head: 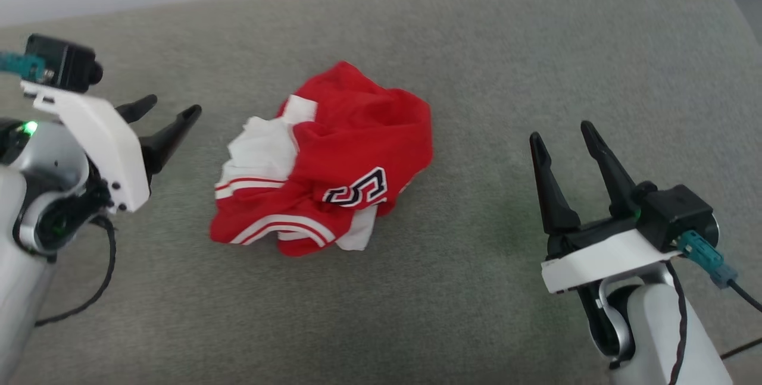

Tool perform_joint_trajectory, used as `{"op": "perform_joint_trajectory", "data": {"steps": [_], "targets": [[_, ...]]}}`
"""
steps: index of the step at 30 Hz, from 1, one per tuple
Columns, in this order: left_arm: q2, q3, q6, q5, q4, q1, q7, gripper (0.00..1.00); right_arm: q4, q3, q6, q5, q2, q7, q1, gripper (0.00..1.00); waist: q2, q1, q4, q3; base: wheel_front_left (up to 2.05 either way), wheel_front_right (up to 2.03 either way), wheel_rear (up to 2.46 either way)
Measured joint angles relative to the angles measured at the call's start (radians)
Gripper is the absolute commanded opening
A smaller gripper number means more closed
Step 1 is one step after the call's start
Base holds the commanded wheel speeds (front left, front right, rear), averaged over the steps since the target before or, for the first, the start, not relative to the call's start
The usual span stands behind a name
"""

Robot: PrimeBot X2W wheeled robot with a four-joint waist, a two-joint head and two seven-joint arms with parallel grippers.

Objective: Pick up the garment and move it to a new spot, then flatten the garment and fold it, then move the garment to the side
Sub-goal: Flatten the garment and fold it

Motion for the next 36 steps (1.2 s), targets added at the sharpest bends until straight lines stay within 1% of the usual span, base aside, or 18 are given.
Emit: {"op": "perform_joint_trajectory", "data": {"steps": [3,8,11,13,18,19,20,24,32,36], "targets": [[-0.005,-0.044,0.000,-0.005,0.058,-0.063,0.067,1.00,0.004,0.005,0.000,-0.001,0.001,-0.012,-0.020,1.00,0.0000,0.0000,-0.025,0.036,0.00,0.00,0.00],[-0.031,-0.096,0.000,-0.012,0.156,-0.124,0.163,1.00,0.014,0.009,0.000,-0.002,0.002,-0.028,-0.039,1.00,0.0000,0.0000,-0.059,0.083,0.00,0.00,0.00],[-0.038,-0.118,0.011,-0.011,0.208,-0.147,0.221,1.00,0.019,0.013,0.000,0.003,0.003,-0.037,-0.046,1.00,0.0000,0.0001,-0.073,0.103,0.00,0.00,0.00],[-0.045,-0.129,0.024,-0.009,0.236,-0.157,0.246,1.00,0.021,0.012,0.000,0.005,0.003,-0.042,-0.054,1.00,0.0000,0.0000,-0.079,0.114,0.00,0.00,0.00],[-0.062,-0.144,0.034,-0.004,0.286,-0.192,0.278,1.00,0.027,0.013,0.000,0.007,0.004,-0.051,-0.063,1.00,0.0000,0.0001,-0.084,0.137,0.00,0.00,0.00],[-0.065,-0.143,0.031,-0.006,0.294,-0.195,0.280,0.85,0.028,0.014,0.000,0.007,0.004,-0.051,-0.067,1.00,0.0000,0.0000,-0.085,0.141,0.00,0.00,0.00],[-0.069,-0.142,0.031,-0.013,0.302,-0.199,0.281,0.01,0.030,0.014,0.000,0.007,0.004,-0.052,-0.071,1.00,0.0000,0.0001,-0.084,0.143,0.00,0.00,0.00],[-0.082,-0.140,0.025,-0.033,0.330,-0.215,0.296,0.00,0.039,0.012,0.000,0.003,0.004,-0.056,-0.075,1.00,0.0000,0.0001,-0.074,0.145,0.00,0.00,0.00],[-0.088,-0.145,0.015,-0.054,0.313,-0.218,0.300,0.00,0.046,0.001,0.000,-0.007,0.005,-0.057,-0.076,1.00,0.0000,0.0001,-0.043,0.126,0.00,0.00,0.00],[-0.089,-0.140,0.024,-0.059,0.286,-0.223,0.295,0.00,0.053,0.004,0.000,-0.007,0.005,-0.055,-0.074,1.00,0.0000,0.0001,-0.033,0.108,0.00,0.00,0.00]]}}
